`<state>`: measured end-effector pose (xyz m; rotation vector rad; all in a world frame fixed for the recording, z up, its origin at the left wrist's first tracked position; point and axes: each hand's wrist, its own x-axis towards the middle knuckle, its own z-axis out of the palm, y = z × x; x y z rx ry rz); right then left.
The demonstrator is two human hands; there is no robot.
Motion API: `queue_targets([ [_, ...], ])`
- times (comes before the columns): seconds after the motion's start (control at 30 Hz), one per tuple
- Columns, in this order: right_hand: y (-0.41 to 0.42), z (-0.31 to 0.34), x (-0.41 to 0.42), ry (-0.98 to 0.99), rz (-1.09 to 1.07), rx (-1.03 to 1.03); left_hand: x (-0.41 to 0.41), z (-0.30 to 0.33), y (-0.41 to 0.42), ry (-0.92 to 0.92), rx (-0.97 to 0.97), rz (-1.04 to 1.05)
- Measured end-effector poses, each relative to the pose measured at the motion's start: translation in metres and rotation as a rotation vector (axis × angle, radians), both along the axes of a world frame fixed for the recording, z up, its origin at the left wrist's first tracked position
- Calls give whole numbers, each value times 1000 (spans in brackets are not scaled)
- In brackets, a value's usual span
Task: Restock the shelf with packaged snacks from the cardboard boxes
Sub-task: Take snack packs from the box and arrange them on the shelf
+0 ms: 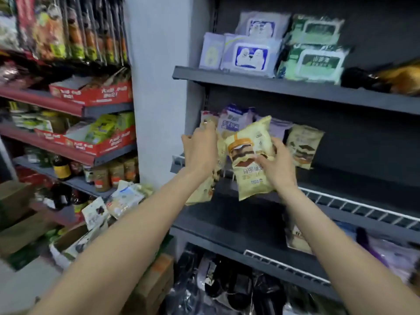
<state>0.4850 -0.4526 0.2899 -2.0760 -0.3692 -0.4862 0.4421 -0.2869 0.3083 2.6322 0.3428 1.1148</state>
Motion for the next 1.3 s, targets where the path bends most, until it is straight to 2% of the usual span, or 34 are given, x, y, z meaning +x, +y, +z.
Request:
queue_targets([
  [0.13, -56, 35, 54, -202, -123, -374, 53, 31, -49, -111, -5, -93],
  [0.27, -102, 63, 97, -339, -261, -797, 98, 43, -88, -151, -166, -203],
  [0.37, -119, 74, 125, -313, -343, -1137, 121, 45, -112, -117, -232, -165],
  [0.47, -124, 75, 145, -224, -280, -1446, 140, 43, -128, -49, -268, -139],
  [0.53, -127, 72, 156, -258, -248, -1618, 151, 42, -134, -39, -310, -155],
  [0.63, -127, 65, 168, -291, -190, -1775, 167, 41, -134, -28, -396, -203],
  [0.8, -116, 40, 195, -327, -150, -1807, 189, 42, -124, 34, -558, -261],
  [0.87, -116, 21, 208, -360, -118, -1716, 192, 45, -123, 51, -604, -262],
  [0.9, -116, 11, 215, -343, -100, -1593, 195, 45, -122, 47, -646, -266],
  [1.03, -117, -14, 216, -108, 81, -931, 203, 43, -118, 0, -847, -301],
  [1.17, -118, -23, 218, -88, 164, -405, 208, 38, -117, -11, -888, -336],
  [1.23, -114, -11, 212, 51, 145, 58, 211, 37, -117, -25, -930, -348],
  [1.3, -112, 2, 206, 241, 200, 330, 213, 37, -118, -47, -997, -370],
])
